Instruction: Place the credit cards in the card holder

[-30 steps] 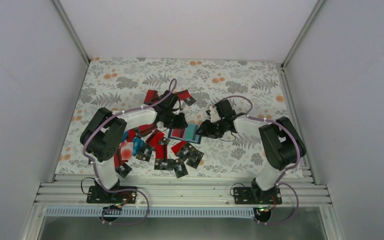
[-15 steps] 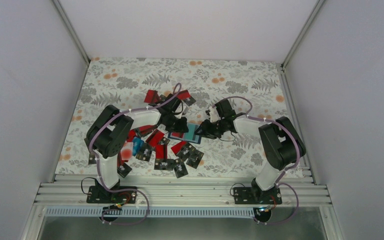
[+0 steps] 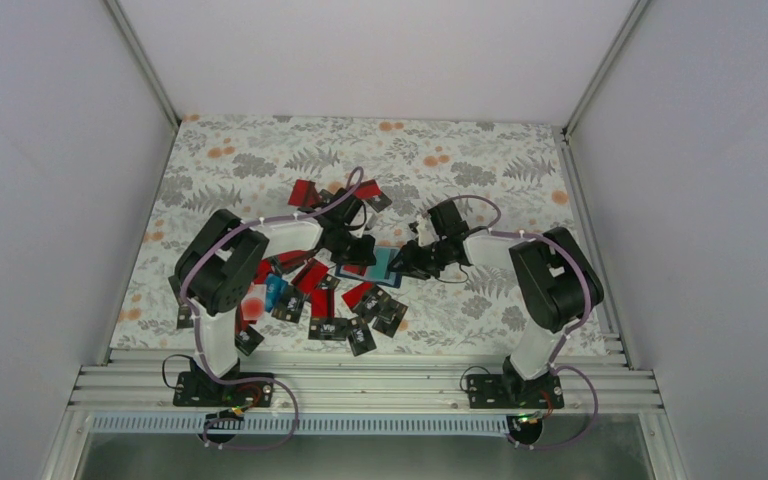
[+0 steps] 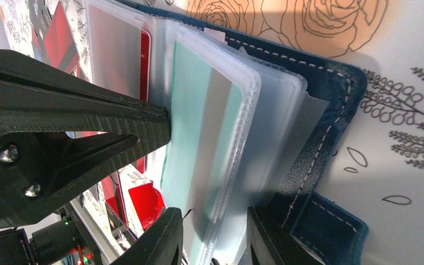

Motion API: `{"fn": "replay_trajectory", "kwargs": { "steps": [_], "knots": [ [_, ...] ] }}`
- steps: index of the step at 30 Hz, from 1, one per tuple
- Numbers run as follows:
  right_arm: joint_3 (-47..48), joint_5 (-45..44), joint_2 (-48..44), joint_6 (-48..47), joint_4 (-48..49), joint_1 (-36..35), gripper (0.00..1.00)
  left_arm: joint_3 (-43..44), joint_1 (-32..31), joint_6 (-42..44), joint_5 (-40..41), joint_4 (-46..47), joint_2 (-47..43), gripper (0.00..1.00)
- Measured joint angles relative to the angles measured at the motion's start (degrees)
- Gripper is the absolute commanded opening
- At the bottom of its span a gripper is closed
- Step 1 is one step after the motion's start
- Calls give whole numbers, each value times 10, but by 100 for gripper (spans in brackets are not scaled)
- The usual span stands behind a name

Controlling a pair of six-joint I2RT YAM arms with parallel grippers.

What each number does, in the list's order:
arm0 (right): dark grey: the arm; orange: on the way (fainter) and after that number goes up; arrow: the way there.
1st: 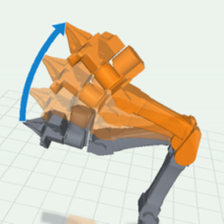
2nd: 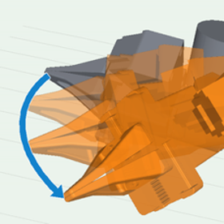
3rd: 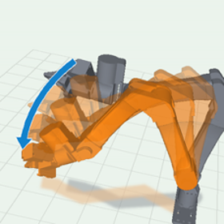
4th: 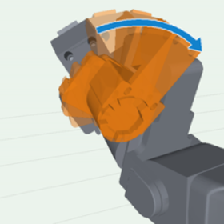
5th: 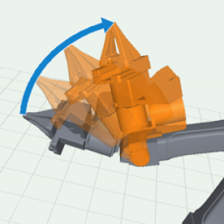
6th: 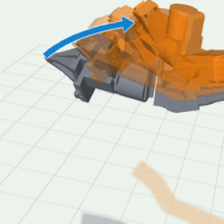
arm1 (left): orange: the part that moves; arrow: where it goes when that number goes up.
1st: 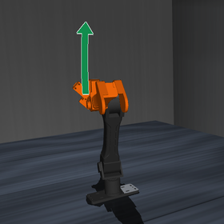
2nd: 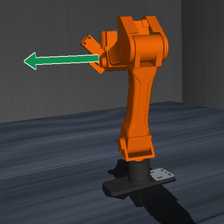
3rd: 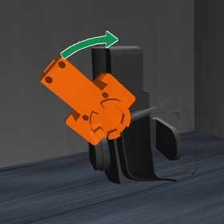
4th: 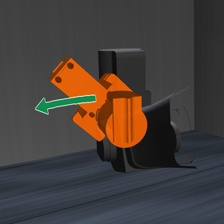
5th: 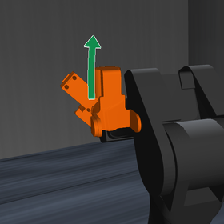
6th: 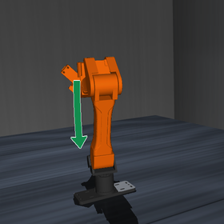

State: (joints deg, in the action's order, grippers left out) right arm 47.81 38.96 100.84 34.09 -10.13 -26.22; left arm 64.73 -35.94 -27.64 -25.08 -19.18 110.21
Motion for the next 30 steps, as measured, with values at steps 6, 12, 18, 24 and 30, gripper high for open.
{"fn": "replay_trajectory", "kwargs": {
  "steps": [6,12,18,24,30],
  "knots": [
    [3,1,3,0,-2,0,31,0,-2,0,1,2,1,2],
    [16,-11,3,-6,-27,0,31,0,-4,0,1,5,2,2],
    [32,-26,3,-16,-54,-1,30,0,-7,-2,0,8,3,2],
    [49,-38,3,-26,-71,-8,30,0,-9,-2,1,11,4,2],
    [59,-52,3,-33,-88,-17,30,0,-9,-2,0,11,4,2]
  ]
}}
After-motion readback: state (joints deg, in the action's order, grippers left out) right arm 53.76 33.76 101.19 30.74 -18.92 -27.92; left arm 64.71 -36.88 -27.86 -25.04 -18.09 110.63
